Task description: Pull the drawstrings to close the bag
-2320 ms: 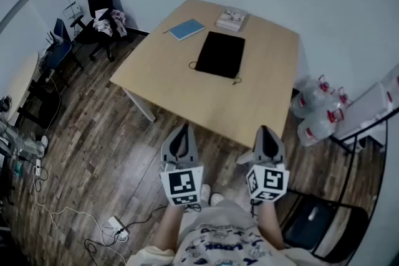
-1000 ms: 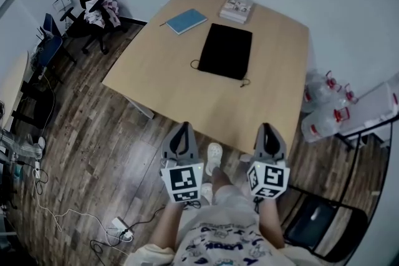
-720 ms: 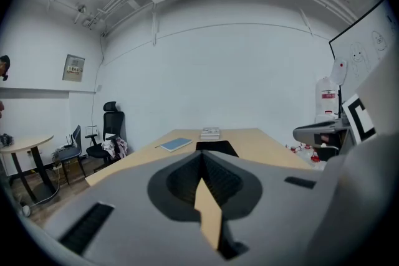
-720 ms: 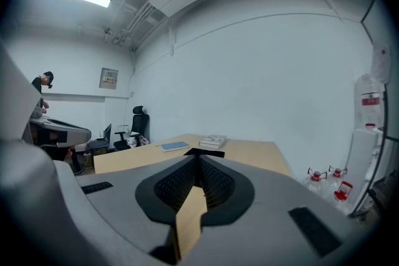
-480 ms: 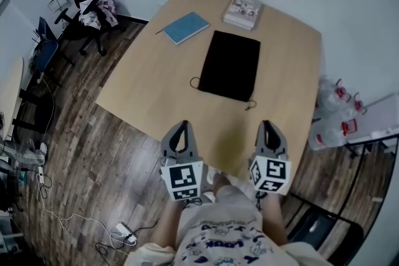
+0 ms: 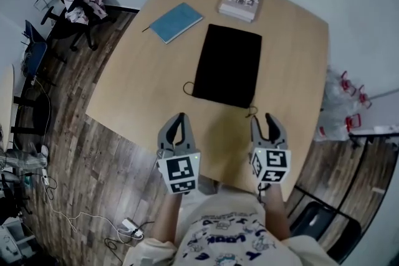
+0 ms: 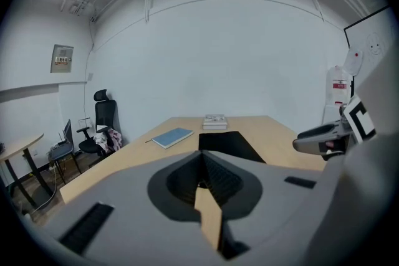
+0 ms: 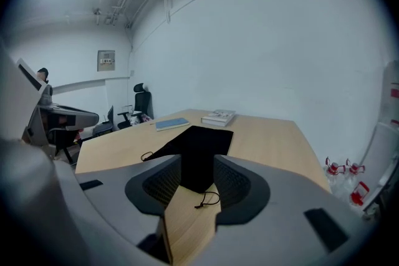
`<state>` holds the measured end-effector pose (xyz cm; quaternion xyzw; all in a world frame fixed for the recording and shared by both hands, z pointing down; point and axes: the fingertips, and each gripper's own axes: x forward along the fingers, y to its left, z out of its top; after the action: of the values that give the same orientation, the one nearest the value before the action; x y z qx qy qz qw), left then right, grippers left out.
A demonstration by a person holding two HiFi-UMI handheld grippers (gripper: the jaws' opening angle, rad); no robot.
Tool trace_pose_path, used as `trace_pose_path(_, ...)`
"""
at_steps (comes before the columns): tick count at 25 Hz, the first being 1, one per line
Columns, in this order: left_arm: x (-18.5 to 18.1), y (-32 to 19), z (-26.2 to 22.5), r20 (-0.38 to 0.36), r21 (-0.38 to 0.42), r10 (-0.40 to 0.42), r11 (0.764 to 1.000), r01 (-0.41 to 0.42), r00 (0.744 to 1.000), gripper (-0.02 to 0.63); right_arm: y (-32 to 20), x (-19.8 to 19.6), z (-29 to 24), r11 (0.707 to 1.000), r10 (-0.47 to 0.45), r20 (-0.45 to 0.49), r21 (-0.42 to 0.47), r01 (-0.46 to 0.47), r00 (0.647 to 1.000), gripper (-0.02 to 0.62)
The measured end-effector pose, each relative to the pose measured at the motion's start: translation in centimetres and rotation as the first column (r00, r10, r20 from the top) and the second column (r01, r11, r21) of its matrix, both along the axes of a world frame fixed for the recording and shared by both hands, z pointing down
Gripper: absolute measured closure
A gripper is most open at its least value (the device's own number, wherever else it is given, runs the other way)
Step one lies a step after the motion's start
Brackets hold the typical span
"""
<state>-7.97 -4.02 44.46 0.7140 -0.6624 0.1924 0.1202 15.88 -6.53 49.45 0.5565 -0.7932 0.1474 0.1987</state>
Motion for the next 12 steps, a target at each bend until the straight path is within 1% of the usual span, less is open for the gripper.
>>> trace_pose_path(3,-0.2,-1.2,1.2,0.005,-0.034,0.019,0.999,-0.019,1.000,0.606,-0.7,0.0,2.0,0.998,0.005,-0.011,-0.056,-0.006,1.000,0.433)
trace_pose_path(8,-0.8,-3.2,3.9,0.010,-0.098,0.062,0.993,-0.061,0.998,0.606,-1.7,0.5,4.7,0.990,0.028,-0.055,-0.135,-0.035,0.998,0.419)
trace_pose_path(10,-1.1,-4.1,5.1,0.012,-0.131,0.094,0.987,-0.091,0.996,0.606,-2.2,0.4,5.5,0.987,0.038,-0.063,-0.152,-0.047,0.997,0.412)
trace_pose_path(12,-1.3,-5.1,6.4,0.014,-0.174,0.139,0.975,-0.135,0.990,0.606,-2.8,0.3,6.1,0.984,0.041,-0.076,-0.171,-0.053,0.996,0.402)
